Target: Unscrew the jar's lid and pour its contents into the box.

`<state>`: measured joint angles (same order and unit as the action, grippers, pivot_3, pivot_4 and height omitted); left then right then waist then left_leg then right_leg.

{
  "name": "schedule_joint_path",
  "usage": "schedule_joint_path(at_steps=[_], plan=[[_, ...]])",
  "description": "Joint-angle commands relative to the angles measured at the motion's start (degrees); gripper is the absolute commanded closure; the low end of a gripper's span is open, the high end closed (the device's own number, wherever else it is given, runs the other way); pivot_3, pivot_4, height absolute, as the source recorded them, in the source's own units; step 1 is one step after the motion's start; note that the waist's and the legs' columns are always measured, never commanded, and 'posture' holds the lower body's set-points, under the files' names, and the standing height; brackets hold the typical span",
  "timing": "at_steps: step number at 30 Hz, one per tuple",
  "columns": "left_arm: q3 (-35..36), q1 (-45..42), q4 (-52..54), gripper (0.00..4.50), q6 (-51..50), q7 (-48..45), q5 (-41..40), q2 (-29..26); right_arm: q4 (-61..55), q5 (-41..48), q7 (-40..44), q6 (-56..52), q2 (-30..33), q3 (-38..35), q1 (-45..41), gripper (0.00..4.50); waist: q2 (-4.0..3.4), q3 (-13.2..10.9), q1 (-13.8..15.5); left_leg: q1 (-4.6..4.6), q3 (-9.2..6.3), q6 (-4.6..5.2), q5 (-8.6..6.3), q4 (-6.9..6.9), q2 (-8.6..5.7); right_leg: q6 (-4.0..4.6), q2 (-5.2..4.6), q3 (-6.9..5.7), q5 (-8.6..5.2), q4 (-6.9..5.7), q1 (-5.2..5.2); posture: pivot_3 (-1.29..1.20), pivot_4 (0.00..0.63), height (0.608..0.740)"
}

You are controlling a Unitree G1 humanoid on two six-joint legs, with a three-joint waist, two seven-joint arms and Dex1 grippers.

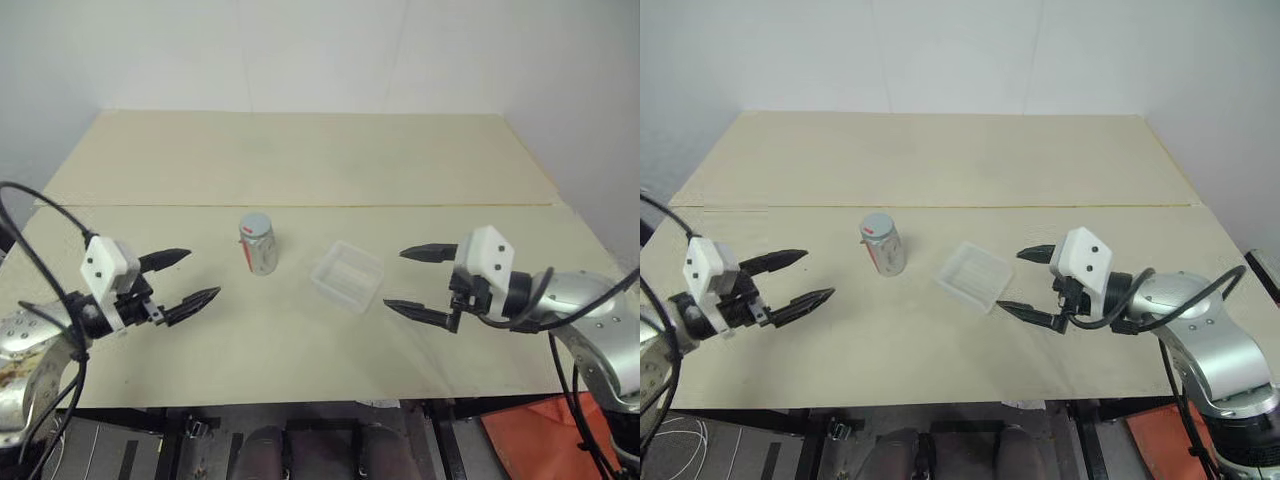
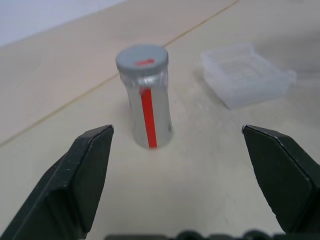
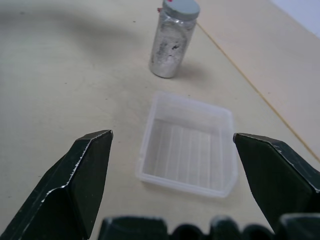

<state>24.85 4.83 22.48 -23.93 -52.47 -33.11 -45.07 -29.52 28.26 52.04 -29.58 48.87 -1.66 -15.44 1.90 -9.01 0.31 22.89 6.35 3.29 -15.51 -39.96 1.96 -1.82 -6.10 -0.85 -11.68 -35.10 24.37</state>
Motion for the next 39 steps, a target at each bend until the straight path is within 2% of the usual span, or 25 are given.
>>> schedule_joint_path(at_steps=[1, 7, 13, 19, 24, 39], plan=[[3.16, 0.30, 5.33, 0.02, -1.98, 3.33, -2.99, 0.56, 0.84, 0.94, 2.54, 0.24, 0.32, 0.35, -2.53, 0.00, 0.00, 0.00, 0.32, 0.00, -0.01, -0.01, 0.01, 0.00, 0.00, 0.01, 0.00, -0.02, 0.00, 0.00, -0.01, 0.00, 0.150, 0.740], [1.84, -0.36, 6.23, 0.02, -1.84, 6.35, -3.26, 2.47, 3.55, -0.18, 4.12, 1.81, -0.53, 1.23, -4.55, 0.00, -0.01, 0.00, 0.34, -0.04, -0.03, -0.03, 0.02, -0.01, -0.02, 0.10, 0.00, -0.04, -0.01, -0.01, -0.05, 0.00, 0.150, 0.740], [-3.43, -2.94, 5.90, 0.02, -0.57, 9.07, -0.72, 4.64, 4.48, -0.21, 5.95, 3.60, -0.16, -0.26, -4.67, 0.00, 0.00, 0.00, 0.42, -0.03, -0.01, -0.03, 0.02, 0.00, -0.04, 0.04, 0.02, -0.04, 0.03, 0.00, -0.06, 0.00, 0.150, 0.740], [-11.77, -9.92, -1.84, 0.02, 3.84, 9.69, 5.51, 8.32, 3.79, 1.33, 7.48, 3.82, 0.58, -2.62, -3.77, 0.00, 0.00, 0.00, 0.42, -0.04, -0.02, -0.02, 0.03, -0.02, -0.08, 0.03, 0.02, -0.04, 0.04, -0.01, -0.09, 0.00, 0.150, 0.740], [-15.97, -17.40, -11.29, 0.02, 9.02, 10.86, 10.29, 12.07, 3.15, 1.89, 7.57, 2.37, 1.15, -3.66, -4.66, 0.00, 0.00, 0.00, 0.34, -0.02, -0.01, -0.02, 0.03, -0.02, -0.08, 0.02, 0.05, -0.05, 0.05, -0.01, -0.08, 0.00, 0.150, 0.740], [-19.79, -27.56, -30.23, 0.02, 20.41, 13.49, 16.85, 21.39, -2.24, 3.42, 4.63, -0.94, 3.29, -6.40, -2.58, 0.00, 0.01, 0.00, 0.40, 0.03, -0.04, 0.03, 0.01, -0.04, -0.08, -0.02, 0.01, -0.06, 0.07, 0.01, -0.08, 0.00, 0.150, 0.740]])
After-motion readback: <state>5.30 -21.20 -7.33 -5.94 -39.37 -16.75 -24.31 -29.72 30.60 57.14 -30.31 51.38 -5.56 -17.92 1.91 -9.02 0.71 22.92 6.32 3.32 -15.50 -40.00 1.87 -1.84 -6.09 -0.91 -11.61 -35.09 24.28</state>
